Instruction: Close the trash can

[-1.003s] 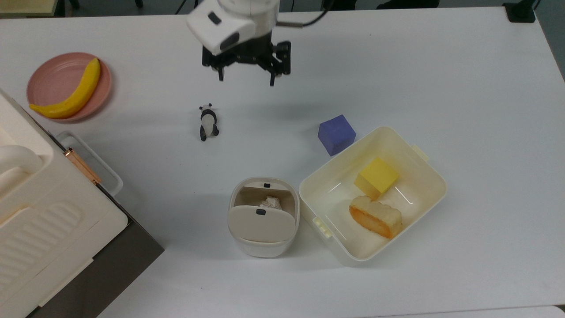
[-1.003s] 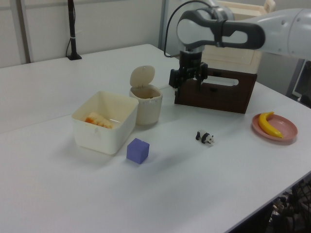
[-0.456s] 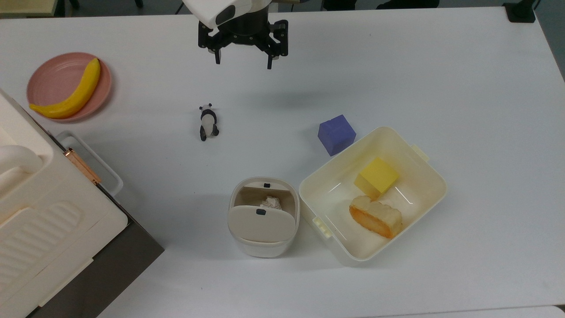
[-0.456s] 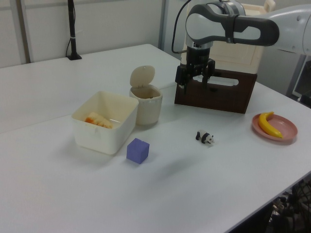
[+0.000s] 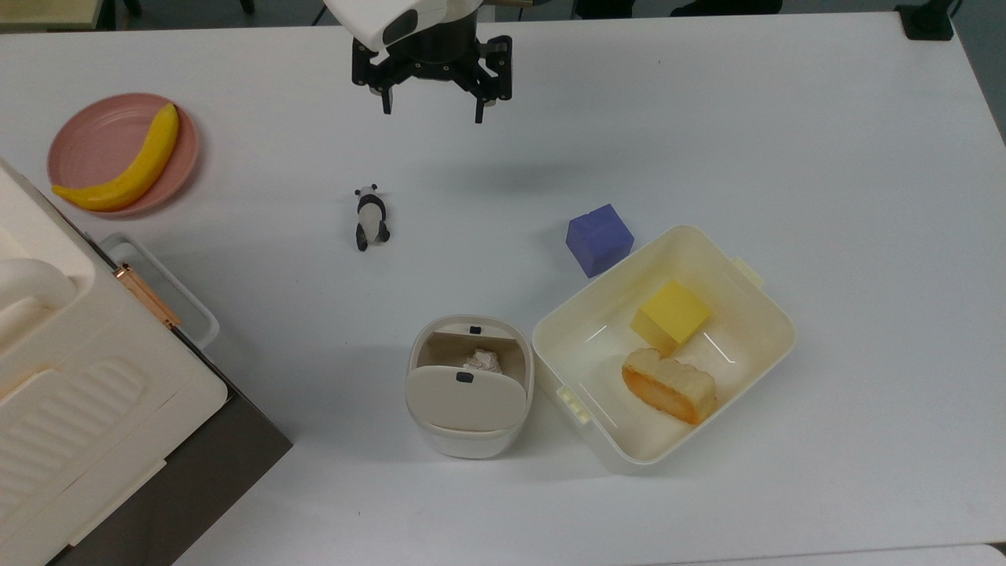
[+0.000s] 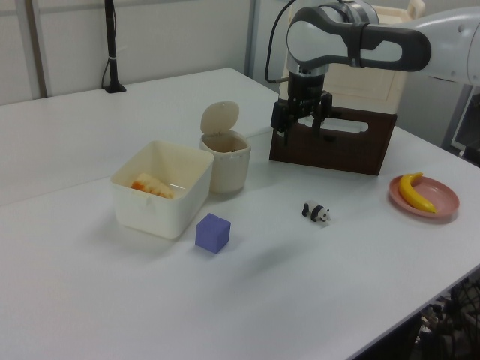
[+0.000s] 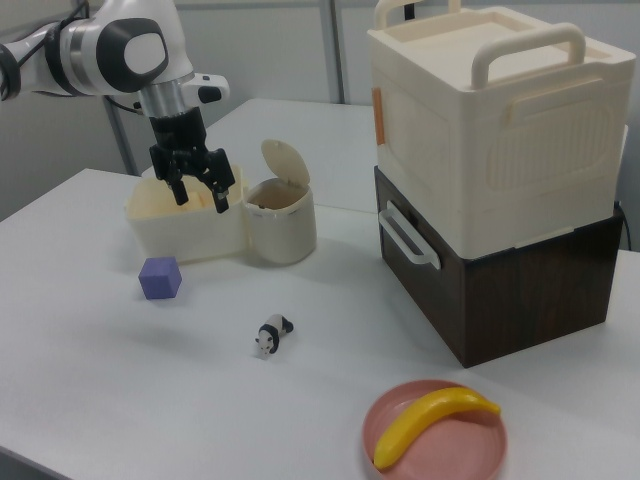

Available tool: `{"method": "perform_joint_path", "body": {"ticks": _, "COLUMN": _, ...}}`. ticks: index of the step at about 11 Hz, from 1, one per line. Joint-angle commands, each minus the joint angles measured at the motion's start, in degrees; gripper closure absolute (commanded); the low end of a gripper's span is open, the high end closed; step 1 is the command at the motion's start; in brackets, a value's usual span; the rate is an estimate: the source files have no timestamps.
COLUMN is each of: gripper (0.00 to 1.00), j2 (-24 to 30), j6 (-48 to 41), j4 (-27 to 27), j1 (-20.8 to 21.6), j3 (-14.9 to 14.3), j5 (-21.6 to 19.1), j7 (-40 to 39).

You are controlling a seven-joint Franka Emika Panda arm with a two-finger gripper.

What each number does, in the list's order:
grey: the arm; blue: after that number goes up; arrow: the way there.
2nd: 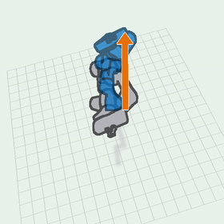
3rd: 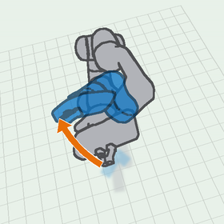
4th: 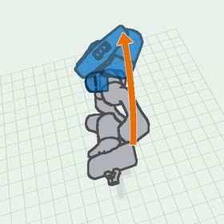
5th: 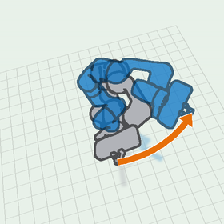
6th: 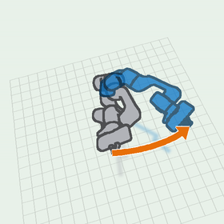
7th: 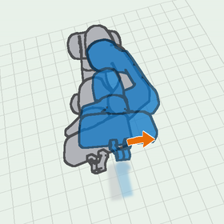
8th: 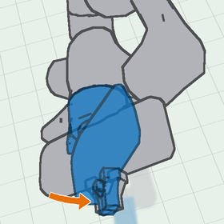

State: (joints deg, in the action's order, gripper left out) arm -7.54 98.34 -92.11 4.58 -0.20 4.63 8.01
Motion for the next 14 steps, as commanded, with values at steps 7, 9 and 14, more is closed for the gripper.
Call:
{"method": "perform_joint_path", "body": {"ticks": 7, "gripper": 1.0, "j2": -3.87, "j6": 10.68, "j4": 2.11, "j1": -1.07, "j3": -0.94, "j5": -5.58, "j7": -7.58}}
{"method": "perform_joint_path", "body": {"ticks": 9, "gripper": 1.0, "j2": -7.55, "j6": 25.33, "j4": 4.73, "j1": -1.59, "j3": -1.03, "j5": -8.91, "j7": -7.22}}
{"method": "perform_joint_path", "body": {"ticks": 14, "gripper": 1.0, "j2": -18.09, "j6": 55.16, "j4": 14.04, "j1": -0.98, "j3": -0.6, "j5": -9.64, "j7": -0.29}}
